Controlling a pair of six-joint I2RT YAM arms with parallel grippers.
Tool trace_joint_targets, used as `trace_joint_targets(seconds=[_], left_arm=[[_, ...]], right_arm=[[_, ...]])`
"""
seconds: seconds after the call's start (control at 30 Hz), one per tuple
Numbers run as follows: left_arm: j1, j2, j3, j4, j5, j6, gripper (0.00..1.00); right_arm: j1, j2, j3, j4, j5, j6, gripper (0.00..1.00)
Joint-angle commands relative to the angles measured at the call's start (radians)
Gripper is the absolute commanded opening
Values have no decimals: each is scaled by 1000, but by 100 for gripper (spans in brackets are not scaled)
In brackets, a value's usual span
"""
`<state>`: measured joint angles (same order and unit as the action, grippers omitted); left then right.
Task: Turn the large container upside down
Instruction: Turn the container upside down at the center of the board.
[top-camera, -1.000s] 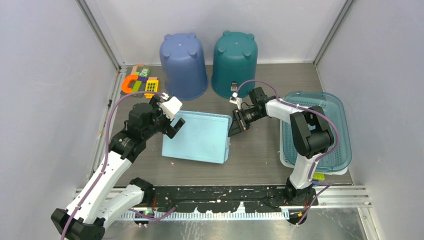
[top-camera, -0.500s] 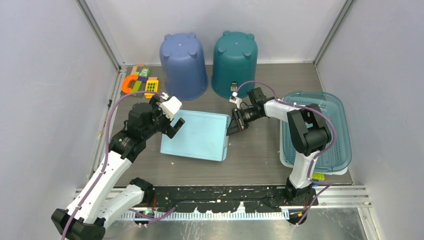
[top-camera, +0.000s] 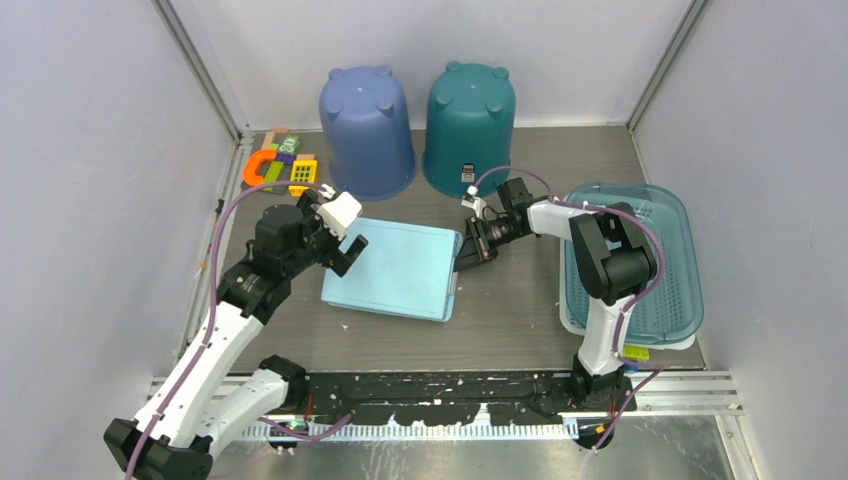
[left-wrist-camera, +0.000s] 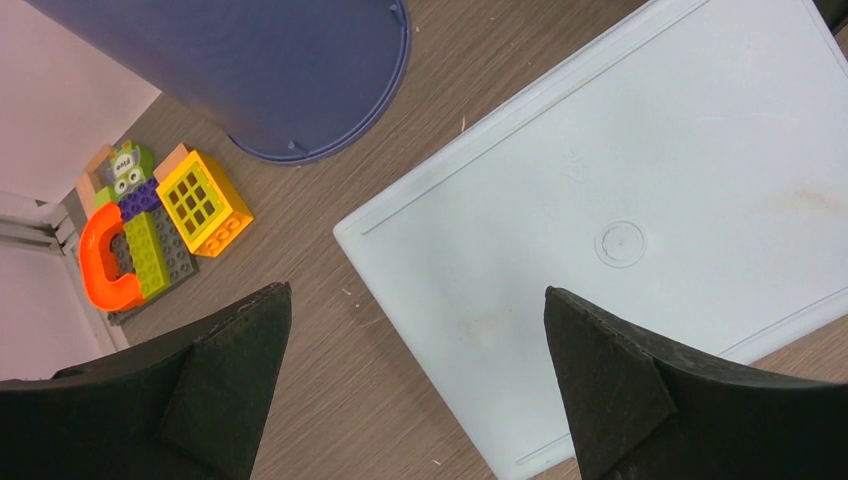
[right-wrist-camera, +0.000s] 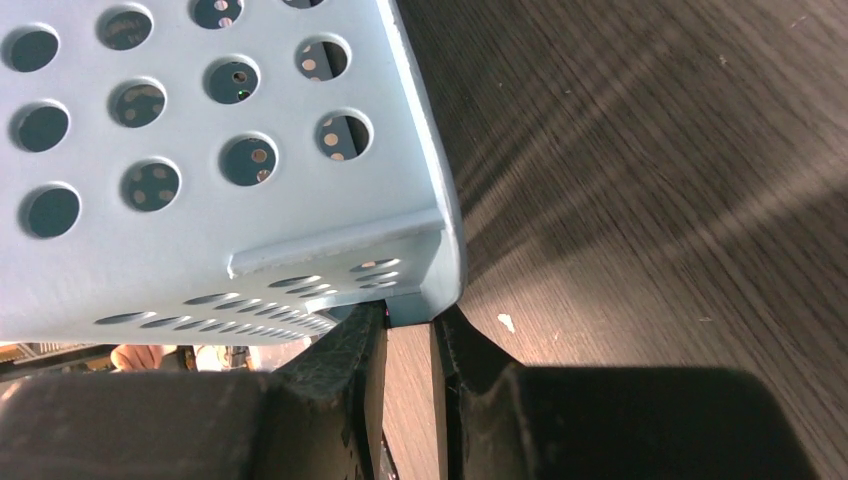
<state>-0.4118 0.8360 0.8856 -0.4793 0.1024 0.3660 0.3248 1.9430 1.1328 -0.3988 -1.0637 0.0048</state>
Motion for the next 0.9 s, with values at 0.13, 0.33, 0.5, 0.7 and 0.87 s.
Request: trace_joint_targets(seconds=[0.13,0.33,0.5,0.7,0.87], left_arm=[[11,-1,13,21,24,-17,98],[13,-1,15,20,26,-19,98],[14,-1,15,18,29,-20,98],[14,0,16,18,31,-21,98],[15,2,16,19,32,-21,98]], right_arm=[[-13,10,-3,42,19,-6,12],[-22,24,-6,47,16,26,15],[-26,27,-5,49,16,30,18],[-31,30,-7,54,15,39,22],[-38,32,-11,63,13,51,24]])
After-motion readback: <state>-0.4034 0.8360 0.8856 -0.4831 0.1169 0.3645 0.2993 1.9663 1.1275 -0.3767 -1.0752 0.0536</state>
